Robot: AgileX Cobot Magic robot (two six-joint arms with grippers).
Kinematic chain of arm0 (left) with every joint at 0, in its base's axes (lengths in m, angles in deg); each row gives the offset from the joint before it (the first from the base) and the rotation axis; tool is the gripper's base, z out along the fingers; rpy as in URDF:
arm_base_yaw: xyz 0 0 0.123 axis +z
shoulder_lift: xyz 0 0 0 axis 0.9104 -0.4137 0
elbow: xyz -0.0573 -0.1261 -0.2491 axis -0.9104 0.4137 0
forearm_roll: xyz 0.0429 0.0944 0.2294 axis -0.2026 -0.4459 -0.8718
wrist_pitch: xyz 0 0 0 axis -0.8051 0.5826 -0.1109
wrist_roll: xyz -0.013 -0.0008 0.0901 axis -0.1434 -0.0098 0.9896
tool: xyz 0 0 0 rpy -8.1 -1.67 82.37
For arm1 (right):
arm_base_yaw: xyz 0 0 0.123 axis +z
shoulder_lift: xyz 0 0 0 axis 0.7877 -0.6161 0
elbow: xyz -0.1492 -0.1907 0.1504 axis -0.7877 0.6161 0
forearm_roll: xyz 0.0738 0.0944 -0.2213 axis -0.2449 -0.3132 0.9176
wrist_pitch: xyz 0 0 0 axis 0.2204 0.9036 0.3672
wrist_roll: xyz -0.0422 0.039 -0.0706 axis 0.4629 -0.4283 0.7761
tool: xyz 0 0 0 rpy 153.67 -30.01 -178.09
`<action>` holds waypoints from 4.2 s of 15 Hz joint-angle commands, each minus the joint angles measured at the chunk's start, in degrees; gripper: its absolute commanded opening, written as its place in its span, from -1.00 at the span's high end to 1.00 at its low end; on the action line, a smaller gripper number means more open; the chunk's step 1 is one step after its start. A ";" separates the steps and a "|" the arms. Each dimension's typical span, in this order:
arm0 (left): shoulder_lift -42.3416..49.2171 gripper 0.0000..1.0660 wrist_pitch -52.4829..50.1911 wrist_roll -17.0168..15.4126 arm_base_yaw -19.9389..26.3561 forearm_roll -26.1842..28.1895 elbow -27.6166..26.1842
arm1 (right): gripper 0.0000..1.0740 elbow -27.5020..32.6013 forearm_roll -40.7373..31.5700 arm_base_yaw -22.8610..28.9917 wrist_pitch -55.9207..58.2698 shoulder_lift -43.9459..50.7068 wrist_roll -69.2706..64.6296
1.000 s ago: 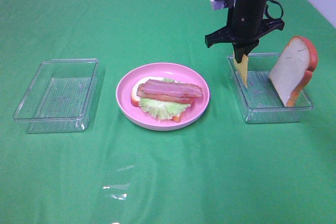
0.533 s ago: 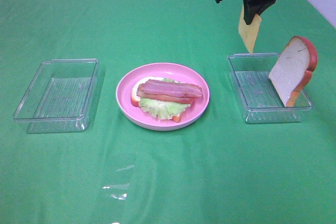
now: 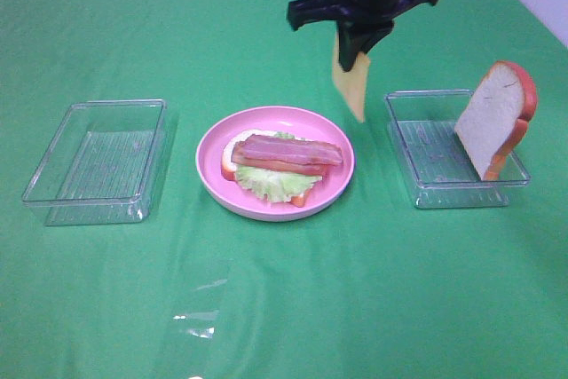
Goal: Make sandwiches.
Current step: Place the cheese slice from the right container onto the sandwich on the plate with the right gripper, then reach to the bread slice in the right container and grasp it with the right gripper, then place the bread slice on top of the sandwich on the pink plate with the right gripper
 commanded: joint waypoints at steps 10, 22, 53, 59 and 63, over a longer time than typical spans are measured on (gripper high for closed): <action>0.80 -0.88 -0.11 -0.17 0.29 0.06 0.06 | 1.00 0.06 -8.14 9.85 -9.57 -7.28 0.74; 0.80 -0.88 -0.11 -0.17 0.29 0.06 0.06 | 0.12 0.06 8.02 9.85 -9.11 -11.86 -4.24; 0.80 -0.88 -0.11 -0.17 0.29 0.06 0.06 | -0.70 10.20 -0.57 -26.81 2.52 -0.74 3.55; 0.80 -0.88 -0.11 -0.17 0.29 0.06 0.06 | 1.00 10.20 -2.06 -26.81 1.66 -0.80 3.09; 0.80 -0.88 -0.11 -0.17 0.29 0.06 0.06 | 1.00 9.51 -2.69 -25.27 2.64 2.29 3.21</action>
